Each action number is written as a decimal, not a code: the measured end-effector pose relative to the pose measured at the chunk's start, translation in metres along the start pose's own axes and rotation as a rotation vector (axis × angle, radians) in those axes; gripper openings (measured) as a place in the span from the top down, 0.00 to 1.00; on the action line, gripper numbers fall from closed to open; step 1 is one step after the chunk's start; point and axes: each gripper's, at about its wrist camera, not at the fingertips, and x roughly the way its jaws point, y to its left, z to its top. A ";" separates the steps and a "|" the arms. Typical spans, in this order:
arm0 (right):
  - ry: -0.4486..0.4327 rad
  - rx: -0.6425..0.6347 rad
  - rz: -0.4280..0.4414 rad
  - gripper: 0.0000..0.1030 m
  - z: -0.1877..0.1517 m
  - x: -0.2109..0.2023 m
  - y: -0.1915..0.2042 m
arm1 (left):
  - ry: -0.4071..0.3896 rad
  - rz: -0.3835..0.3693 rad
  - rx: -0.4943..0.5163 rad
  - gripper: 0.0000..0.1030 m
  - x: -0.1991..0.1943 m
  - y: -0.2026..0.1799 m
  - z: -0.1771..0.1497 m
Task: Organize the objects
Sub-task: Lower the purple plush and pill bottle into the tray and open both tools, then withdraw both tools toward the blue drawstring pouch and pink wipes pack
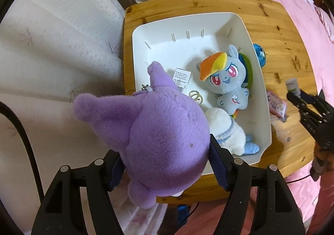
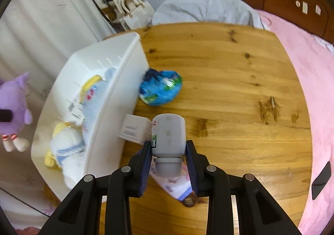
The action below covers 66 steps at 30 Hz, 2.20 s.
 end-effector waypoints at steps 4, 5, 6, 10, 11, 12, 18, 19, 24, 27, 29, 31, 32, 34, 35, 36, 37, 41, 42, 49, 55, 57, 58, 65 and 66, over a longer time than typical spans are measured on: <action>-0.045 -0.018 0.019 0.69 0.005 -0.017 0.024 | 0.015 0.018 0.046 0.27 0.009 0.003 0.004; -0.055 -0.025 0.023 0.69 0.006 -0.020 0.031 | 0.019 0.019 0.052 0.27 0.011 0.004 0.005; -0.060 -0.029 0.028 0.69 0.006 -0.022 0.036 | 0.023 0.016 0.058 0.27 0.013 0.005 0.006; -0.062 -0.081 0.060 0.69 0.005 -0.030 0.060 | 0.043 0.009 0.075 0.27 0.021 0.009 0.009; -0.063 -0.102 0.064 0.69 0.005 -0.031 0.069 | 0.047 0.010 0.078 0.27 0.023 0.010 0.010; -0.059 -0.113 0.070 0.69 0.005 -0.030 0.074 | 0.049 0.010 0.081 0.26 0.025 0.011 0.011; -0.035 -0.134 0.104 0.69 0.000 -0.025 0.104 | 0.071 0.010 0.084 0.25 0.034 0.018 0.014; -0.031 -0.133 0.103 0.69 -0.002 -0.024 0.107 | 0.072 0.008 0.083 0.25 0.035 0.020 0.013; -0.016 -0.108 0.103 0.68 -0.010 -0.016 0.115 | 0.066 -0.007 0.077 0.24 0.038 0.025 0.016; -0.030 -0.091 0.089 0.68 -0.013 -0.013 0.115 | 0.053 -0.002 0.080 0.23 0.036 0.027 0.018; -0.055 -0.077 0.076 0.67 -0.014 -0.016 0.114 | 0.042 -0.002 0.084 0.22 0.033 0.027 0.020; -0.072 -0.068 0.067 0.58 -0.014 -0.018 0.113 | 0.027 -0.009 0.091 0.22 0.028 0.026 0.021; -0.078 -0.067 0.061 0.50 -0.014 -0.019 0.113 | 0.019 -0.011 0.096 0.22 0.026 0.026 0.023; -0.095 -0.077 0.045 0.44 -0.016 -0.023 0.112 | -0.001 -0.011 0.104 0.22 0.020 0.025 0.023; -0.106 -0.088 0.037 0.42 -0.018 -0.025 0.112 | -0.014 -0.013 0.109 0.22 0.017 0.023 0.024; -0.112 -0.098 0.031 0.41 -0.019 -0.027 0.112 | -0.029 -0.017 0.118 0.22 0.013 0.022 0.025; -0.119 -0.107 0.025 0.39 -0.021 -0.029 0.112 | -0.052 -0.024 0.127 0.22 0.008 0.020 0.026; -0.162 -0.126 0.002 0.36 -0.033 -0.041 0.106 | -0.143 -0.029 0.176 0.22 -0.009 0.010 0.027; -0.170 -0.127 -0.003 0.36 -0.036 -0.044 0.104 | -0.170 -0.029 0.197 0.22 -0.014 0.005 0.026; -0.207 -0.160 -0.054 0.36 -0.055 -0.060 0.089 | -0.334 -0.051 0.328 0.23 -0.043 -0.023 0.034; -0.235 -0.211 -0.083 0.36 -0.067 -0.071 0.075 | -0.372 -0.063 0.423 0.22 -0.059 -0.051 0.045; -0.247 -0.235 -0.092 0.36 -0.071 -0.074 0.071 | -0.377 -0.059 0.464 0.22 -0.063 -0.062 0.051; -0.251 -0.252 -0.097 0.36 -0.072 -0.075 0.069 | -0.379 -0.054 0.485 0.23 -0.066 -0.066 0.051; -0.244 -0.418 -0.123 0.36 -0.084 -0.073 0.061 | -0.443 -0.053 0.719 0.22 -0.077 -0.112 0.060; -0.239 -0.440 -0.122 0.36 -0.085 -0.072 0.060 | -0.447 -0.063 0.755 0.22 -0.077 -0.118 0.060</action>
